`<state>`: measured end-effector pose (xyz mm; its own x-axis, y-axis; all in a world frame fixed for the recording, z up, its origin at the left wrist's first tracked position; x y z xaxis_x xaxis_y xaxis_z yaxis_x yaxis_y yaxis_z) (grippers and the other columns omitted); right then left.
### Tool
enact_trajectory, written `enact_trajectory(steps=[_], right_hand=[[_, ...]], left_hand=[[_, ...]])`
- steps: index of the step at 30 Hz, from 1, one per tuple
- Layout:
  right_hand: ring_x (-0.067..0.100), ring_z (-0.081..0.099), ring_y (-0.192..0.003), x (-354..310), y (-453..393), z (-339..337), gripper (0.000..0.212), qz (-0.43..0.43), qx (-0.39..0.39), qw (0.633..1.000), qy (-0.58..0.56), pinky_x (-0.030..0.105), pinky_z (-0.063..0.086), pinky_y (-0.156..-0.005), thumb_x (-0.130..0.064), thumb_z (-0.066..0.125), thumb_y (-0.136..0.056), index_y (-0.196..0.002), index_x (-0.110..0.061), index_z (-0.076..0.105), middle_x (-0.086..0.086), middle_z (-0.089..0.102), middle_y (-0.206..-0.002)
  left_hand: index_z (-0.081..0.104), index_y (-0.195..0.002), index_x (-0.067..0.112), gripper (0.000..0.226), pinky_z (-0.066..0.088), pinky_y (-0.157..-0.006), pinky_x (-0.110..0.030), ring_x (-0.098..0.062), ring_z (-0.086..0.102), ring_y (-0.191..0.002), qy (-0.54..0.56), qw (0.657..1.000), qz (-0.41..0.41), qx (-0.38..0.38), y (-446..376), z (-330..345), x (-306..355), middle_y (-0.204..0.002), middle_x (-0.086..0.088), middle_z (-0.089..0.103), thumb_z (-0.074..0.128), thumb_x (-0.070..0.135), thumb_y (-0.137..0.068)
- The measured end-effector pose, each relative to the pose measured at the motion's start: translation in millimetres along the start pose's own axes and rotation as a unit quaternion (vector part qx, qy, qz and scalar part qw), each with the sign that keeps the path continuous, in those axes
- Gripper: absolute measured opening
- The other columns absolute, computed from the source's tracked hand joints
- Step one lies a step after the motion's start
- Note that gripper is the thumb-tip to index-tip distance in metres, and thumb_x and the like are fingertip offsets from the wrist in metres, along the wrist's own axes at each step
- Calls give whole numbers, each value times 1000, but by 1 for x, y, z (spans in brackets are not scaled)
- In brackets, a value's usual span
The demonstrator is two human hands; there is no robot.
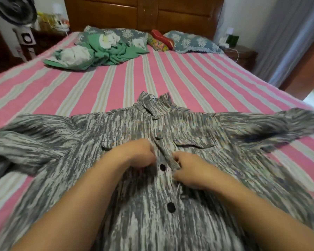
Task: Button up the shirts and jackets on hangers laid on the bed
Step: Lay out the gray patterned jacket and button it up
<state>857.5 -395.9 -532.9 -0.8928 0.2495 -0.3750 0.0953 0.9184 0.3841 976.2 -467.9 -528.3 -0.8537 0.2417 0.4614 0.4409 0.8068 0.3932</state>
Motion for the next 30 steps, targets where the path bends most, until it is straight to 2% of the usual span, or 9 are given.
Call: enact_trajectory(steps=[2, 5, 9, 14, 16, 18, 21, 25, 30], right_hand=[[13, 61, -73, 7, -6, -4, 26, 17, -15, 997, -75, 22, 47, -53, -12, 60, -92, -116, -21, 62, 1, 66, -102], [11, 47, -52, 11, -10, -17, 13, 37, -50, 965, -256, 21, 41, -51, 0, 56, -82, -92, -6, 62, 3, 57, -75], [23, 44, -92, 14, -25, -30, 28, 33, -60, 924, -377, 48, 49, -96, 2, 54, -64, -86, -8, 40, 10, 55, -108], [24, 49, -75, 33, -37, 17, 38, 28, -141, 902, -407, 39, 47, -70, -8, 61, -57, -93, 0, 53, 13, 57, -90], [27, 54, -80, 35, -43, 16, 29, 18, -136, 920, -368, 39, 47, -74, -21, 69, -74, -97, -5, 64, 11, 64, -92], [26, 60, -99, 31, -45, 13, 35, -13, -127, 952, -279, 43, 44, -95, -41, 72, -82, -96, -10, 71, 6, 72, -109], [21, 63, -110, 22, -47, 11, 25, -34, -103, 962, -252, 49, 40, -107, -40, 64, -95, -97, -17, 74, -2, 74, -109], [17, 63, -84, 3, -39, -10, 30, -31, -44, 989, -137, 37, 49, -82, -45, 60, -97, -83, -22, 69, -5, 70, -86], [14, 49, -63, -16, -29, -16, 22, 24, -60, 995, -77, 27, 40, -58, -35, 70, -93, -81, -17, 70, -3, 60, -71]], left_hand=[[69, -98, 18, 18, 57, -83, -37, -16, 67, -85, -21, 1000, 22, 3, 11, 19, 10, -95, 2, 71, 69, 36, -94], [65, -90, 23, 14, 55, -77, -34, -13, 66, -82, 49, 995, 30, 76, 18, 27, 11, -87, 5, 70, 72, 35, -92], [65, -83, 21, 12, 56, -80, -37, -11, 64, -77, 128, 990, 19, 54, 13, 33, 1, -83, 4, 70, 74, 21, -90], [65, -82, 21, 11, 54, -78, -38, -16, 62, -83, 48, 995, -1, 93, 17, 30, 3, -88, 2, 66, 69, 23, -92], [66, -82, 19, 11, 55, -76, -39, -17, 62, -82, 48, 993, -3, 110, 20, 29, 3, -88, 2, 66, 68, 21, -93], [65, -82, 19, 12, 53, -70, -35, -16, 61, -78, 55, 991, -2, 122, 23, 29, 5, -87, 2, 65, 66, 18, -94], [64, -81, 18, 13, 55, -72, -36, -16, 62, -78, 88, 987, -7, 132, 23, 28, 3, -87, 0, 65, 65, 17, -94], [67, -77, 10, 13, 61, -77, -46, -25, 72, -73, 192, 976, -16, 105, 18, 31, -6, -77, -7, 73, 67, 12, -90], [62, -93, -2, 8, 61, -58, -36, -26, 69, -61, 478, 875, -71, 13, 23, 47, -15, -72, -14, 67, 57, -8, -95]])
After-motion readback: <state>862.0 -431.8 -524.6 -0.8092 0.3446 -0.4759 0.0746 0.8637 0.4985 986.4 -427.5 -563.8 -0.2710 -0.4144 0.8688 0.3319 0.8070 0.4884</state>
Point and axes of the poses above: each hand's wrist, its own y-axis away from the middle knuckle, its own z-axis out of the palm, x = y × z, the point moved 10 cm from there along -y, towards the middle knuckle
